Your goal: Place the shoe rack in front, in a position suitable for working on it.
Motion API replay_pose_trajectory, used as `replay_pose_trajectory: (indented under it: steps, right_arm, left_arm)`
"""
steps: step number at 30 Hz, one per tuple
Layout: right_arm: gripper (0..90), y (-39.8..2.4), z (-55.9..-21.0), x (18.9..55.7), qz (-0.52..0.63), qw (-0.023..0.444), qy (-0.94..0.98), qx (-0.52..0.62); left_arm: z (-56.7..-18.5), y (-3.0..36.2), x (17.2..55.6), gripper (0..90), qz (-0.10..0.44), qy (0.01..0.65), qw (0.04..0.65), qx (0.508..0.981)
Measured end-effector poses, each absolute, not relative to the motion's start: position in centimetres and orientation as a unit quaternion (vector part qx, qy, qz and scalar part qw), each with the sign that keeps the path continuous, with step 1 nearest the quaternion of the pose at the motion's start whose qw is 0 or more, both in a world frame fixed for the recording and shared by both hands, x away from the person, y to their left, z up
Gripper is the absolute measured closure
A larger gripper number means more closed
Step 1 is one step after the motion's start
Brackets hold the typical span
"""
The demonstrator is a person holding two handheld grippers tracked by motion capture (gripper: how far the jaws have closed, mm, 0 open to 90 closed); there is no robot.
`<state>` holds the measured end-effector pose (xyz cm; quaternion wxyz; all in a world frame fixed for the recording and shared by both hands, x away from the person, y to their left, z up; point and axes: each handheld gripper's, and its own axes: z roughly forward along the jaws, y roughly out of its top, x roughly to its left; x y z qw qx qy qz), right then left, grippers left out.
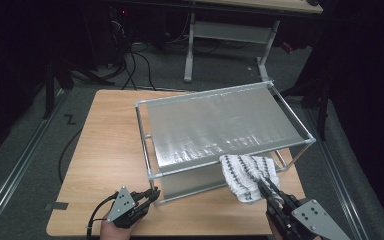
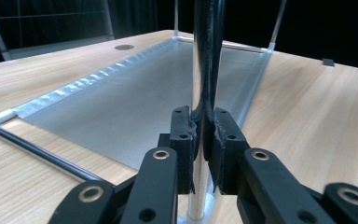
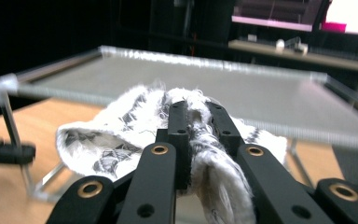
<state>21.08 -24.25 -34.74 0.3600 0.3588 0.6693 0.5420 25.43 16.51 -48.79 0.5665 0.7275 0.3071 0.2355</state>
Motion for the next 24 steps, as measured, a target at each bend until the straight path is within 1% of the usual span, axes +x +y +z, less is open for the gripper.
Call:
replay_pose_trajectory:
  steps: [6,11,13,14,16,17,18,21,24]
  right_arm:
    - [81.9,-25.2,-38.8,22.6,0.507,0.327,0.692,0.397]
    - [81.9,-25.8,-42.9,25.5,0.465,0.297,0.714,0.431]
    - [81.8,-25.9,-43.3,25.9,0.463,0.294,0.714,0.435]
    - [81.7,-26.1,-44.3,26.6,0.452,0.293,0.718,0.441]
    - [81.5,-26.1,-44.6,26.7,0.447,0.287,0.723,0.443]
    - [81.1,-26.2,-46.0,26.9,0.426,0.271,0.735,0.452]
    - [80.7,-26.3,-46.5,26.9,0.419,0.264,0.738,0.457]
    - [76.6,-26.9,-48.0,26.9,0.402,0.242,0.741,0.48]
    - [62.7,-27.1,-48.5,27.1,0.395,0.227,0.743,0.49]
  left_arm:
    - [-48.7,16.8,25.9,80.7,0.238,0.313,0.565,0.725]
    - [-48.5,17.4,26.2,80.7,0.243,0.319,0.562,0.723]
    - [-48.5,17.7,26.3,80.7,0.244,0.323,0.56,0.723]
    - [-48.4,18.2,26.5,80.7,0.248,0.328,0.554,0.724]
    - [-48.3,18.5,26.5,80.7,0.25,0.33,0.553,0.724]
    - [-48.3,19.2,26.6,80.7,0.253,0.334,0.549,0.724]
    - [-48.2,19.6,26.6,80.7,0.255,0.336,0.546,0.724]
    - [-48.1,20.7,26.7,80.6,0.261,0.343,0.538,0.724]
    - [-48.0,21.6,26.5,80.6,0.265,0.35,0.536,0.721]
